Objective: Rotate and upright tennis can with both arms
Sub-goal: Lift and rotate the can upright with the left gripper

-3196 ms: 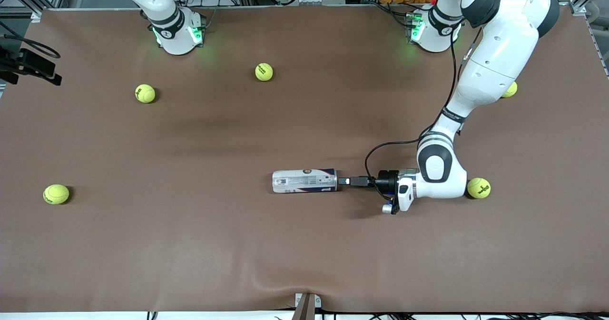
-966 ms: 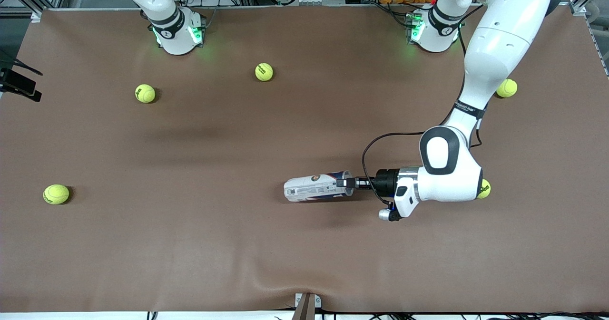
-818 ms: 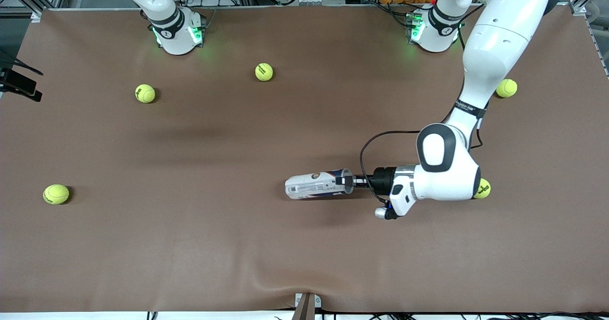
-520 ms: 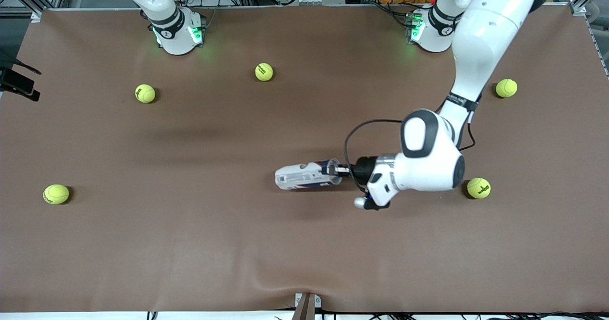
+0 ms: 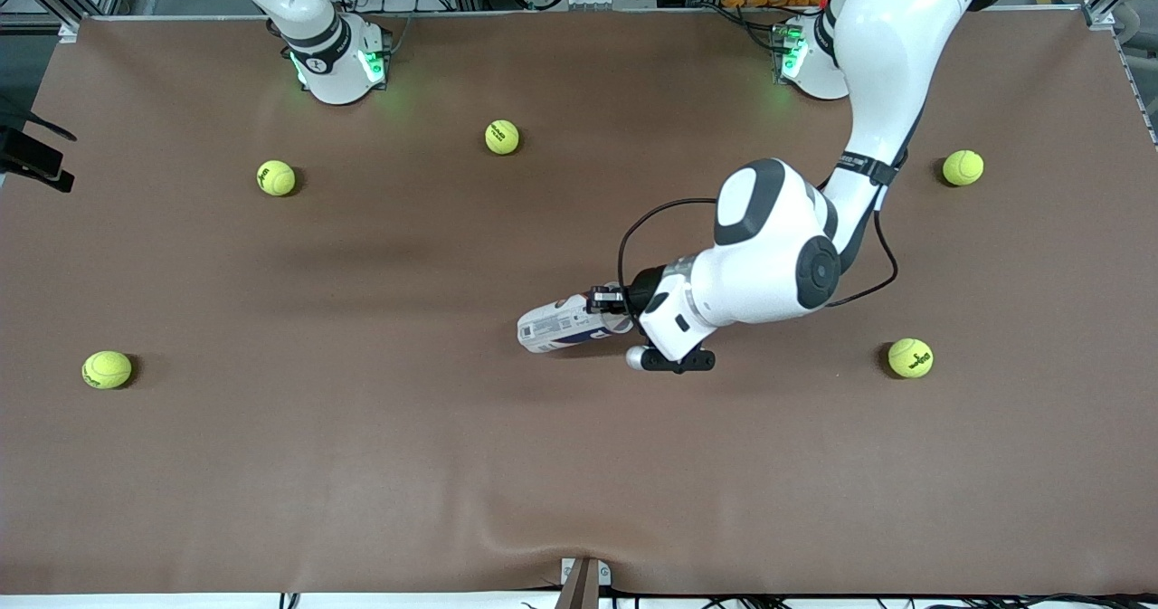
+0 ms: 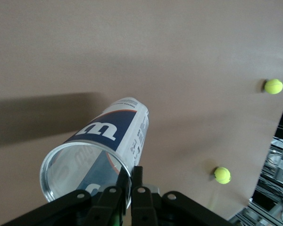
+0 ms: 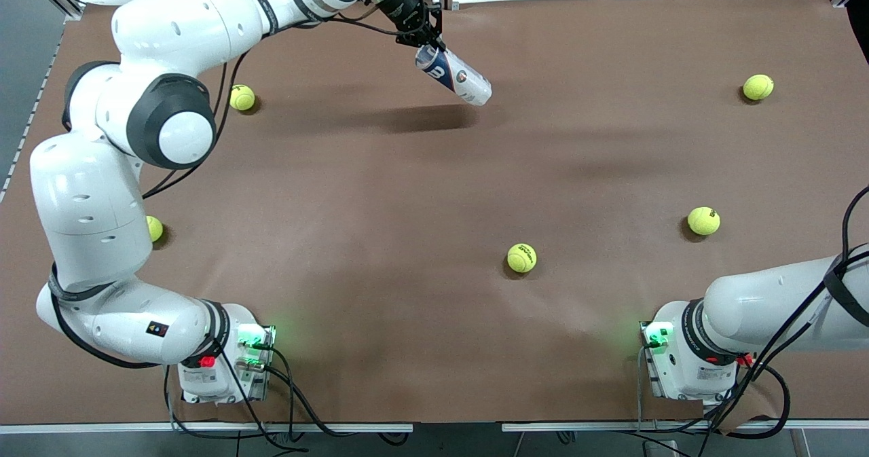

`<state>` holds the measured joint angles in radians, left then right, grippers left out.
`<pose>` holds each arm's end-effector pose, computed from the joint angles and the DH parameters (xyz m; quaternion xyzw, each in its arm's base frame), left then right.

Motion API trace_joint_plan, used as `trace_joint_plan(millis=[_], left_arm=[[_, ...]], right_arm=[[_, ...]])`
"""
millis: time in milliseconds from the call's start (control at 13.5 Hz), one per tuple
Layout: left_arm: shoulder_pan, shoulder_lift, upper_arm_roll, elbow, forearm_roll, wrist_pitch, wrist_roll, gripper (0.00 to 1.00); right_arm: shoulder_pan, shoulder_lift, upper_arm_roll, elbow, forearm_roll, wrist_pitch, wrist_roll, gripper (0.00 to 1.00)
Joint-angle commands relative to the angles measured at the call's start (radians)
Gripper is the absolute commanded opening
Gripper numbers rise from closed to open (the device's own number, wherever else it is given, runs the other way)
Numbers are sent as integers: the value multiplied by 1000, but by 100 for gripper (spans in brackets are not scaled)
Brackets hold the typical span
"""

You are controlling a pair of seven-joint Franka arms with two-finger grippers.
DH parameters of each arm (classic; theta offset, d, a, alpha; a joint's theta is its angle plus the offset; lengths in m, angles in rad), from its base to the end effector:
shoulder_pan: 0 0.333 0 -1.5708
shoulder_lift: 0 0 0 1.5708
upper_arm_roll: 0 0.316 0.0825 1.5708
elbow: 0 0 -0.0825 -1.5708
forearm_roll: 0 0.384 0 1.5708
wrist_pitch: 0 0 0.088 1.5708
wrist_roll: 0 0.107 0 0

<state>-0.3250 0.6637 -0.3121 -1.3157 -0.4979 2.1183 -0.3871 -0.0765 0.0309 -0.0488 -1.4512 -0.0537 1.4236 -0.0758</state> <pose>0.6217 -0.4160 0.3866 0.9476 0.0295 -0.0835 0.3071 0.5439 -0.0744 0.6507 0.9988 -0.0279 -0.0318 0.0243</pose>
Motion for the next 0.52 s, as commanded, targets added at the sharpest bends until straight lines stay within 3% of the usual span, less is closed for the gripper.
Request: trace_joint_plan(millis=[0,446], left_arm=[[-55,-33,14,0,91,-6,-107,0],[-114,-78,16,19,249,-86,-223,0]], right_arm=[[-9,-3,12,6,5,-8,-9,100],[-5,-2,12,3,6,-8,-9,100]])
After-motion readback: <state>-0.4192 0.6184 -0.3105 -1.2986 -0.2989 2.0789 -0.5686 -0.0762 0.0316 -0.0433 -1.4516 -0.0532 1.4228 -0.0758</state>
